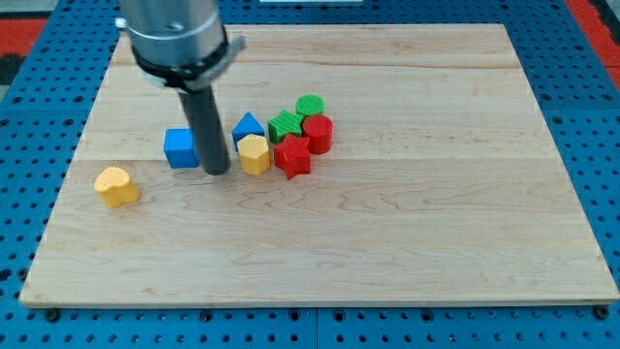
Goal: Move the red circle towards the top right
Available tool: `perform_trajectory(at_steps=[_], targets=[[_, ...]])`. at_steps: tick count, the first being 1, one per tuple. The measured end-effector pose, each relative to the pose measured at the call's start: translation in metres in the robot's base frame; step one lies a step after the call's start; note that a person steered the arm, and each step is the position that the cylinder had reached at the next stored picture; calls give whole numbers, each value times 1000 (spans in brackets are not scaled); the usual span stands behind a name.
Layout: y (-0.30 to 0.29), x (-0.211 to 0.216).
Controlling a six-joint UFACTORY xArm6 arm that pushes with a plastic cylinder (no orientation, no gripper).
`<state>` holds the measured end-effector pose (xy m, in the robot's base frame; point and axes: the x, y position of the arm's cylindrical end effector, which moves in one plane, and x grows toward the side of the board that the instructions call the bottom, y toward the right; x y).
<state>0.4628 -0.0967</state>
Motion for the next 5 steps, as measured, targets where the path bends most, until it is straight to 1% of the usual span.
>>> perform_trajectory(at_steps=[1, 2, 3, 4, 5], targets=[[42, 5], [65, -16], [67, -43], [84, -34], [99, -12]])
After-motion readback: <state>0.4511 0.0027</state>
